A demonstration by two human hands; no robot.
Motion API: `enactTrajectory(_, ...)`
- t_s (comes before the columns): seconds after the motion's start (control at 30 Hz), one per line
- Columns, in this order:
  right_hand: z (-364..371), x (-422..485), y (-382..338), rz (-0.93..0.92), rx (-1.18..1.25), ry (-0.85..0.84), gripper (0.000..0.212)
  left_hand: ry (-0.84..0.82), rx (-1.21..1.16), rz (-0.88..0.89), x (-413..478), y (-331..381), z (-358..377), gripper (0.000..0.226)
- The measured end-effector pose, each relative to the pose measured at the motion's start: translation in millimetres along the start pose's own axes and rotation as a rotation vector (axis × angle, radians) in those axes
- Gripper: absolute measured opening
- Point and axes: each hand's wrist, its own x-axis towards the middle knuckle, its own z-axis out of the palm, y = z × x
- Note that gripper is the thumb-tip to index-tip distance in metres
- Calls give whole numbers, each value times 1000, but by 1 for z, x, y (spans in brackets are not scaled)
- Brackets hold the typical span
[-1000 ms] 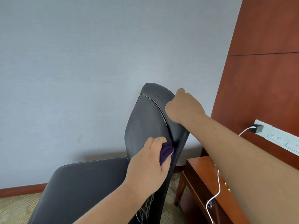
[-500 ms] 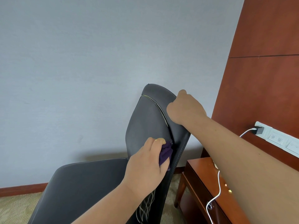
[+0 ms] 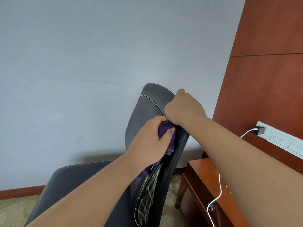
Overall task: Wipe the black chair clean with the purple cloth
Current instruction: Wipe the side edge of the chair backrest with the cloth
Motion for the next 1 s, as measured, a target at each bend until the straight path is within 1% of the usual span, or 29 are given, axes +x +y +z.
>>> enactTrajectory(0.13,1,2,2,15,28,-22,20,-82,116,-34,22,-11,-3,20)
enactTrajectory(0.27,2,5,4,28,40,-40,21,-145,183,-58,45,-18,-5,9)
enactTrajectory(0.37,1,7,4,30,66,-47,22,-106,230,-83,58,-22,-4,17)
enactTrajectory(0.5,0,7,6,24,96,-47,21,-51,315,-127,64,-20,1,13)
enactTrajectory(0.57,-1,6,7,30,129,-50,22,-54,312,-142,59,-15,2,18)
enactTrajectory(0.63,-1,6,8,39,164,-53,23,-83,247,-130,47,-10,0,19)
enactTrajectory(0.83,-1,6,6,37,169,-56,24,-194,155,-22,-4,1,-12,12)
enactTrajectory(1.0,-1,1,3,36,115,-33,23,-171,212,-31,2,3,-13,15)
